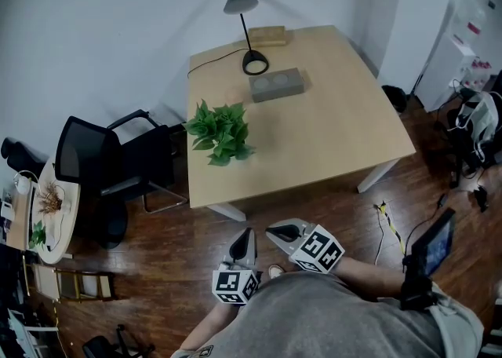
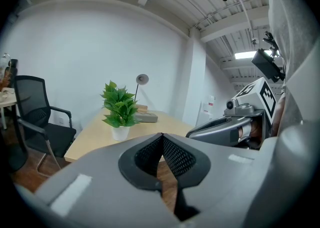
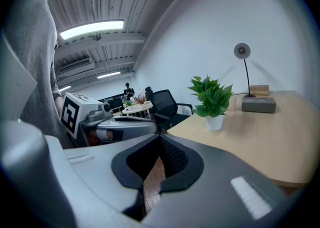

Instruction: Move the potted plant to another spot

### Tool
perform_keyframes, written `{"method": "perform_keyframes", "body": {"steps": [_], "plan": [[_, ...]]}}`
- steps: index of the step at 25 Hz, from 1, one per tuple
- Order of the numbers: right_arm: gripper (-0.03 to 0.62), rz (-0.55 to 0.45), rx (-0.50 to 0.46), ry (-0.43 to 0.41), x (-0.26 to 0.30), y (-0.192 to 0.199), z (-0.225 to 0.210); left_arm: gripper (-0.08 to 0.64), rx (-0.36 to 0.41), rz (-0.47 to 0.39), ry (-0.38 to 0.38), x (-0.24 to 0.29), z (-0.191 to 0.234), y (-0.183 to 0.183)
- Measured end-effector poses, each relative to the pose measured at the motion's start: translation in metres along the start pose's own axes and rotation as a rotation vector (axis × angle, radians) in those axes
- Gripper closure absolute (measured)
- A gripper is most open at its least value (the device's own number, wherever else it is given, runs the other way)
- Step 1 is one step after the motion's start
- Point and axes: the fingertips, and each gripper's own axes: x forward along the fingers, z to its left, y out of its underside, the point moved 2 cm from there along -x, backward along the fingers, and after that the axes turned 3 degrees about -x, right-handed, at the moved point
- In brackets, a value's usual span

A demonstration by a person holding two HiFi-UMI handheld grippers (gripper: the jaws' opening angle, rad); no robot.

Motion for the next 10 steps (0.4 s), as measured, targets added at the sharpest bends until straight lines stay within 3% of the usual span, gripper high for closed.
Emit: {"method": "perform_keyframes", "body": {"steps": [10], "plan": [[0.586, -0.014, -0.016, 0.003, 0.007, -0.011, -0.01, 0.56, 0.007, -0.021, -0.013, 0.007, 0.007, -0.011]]}}
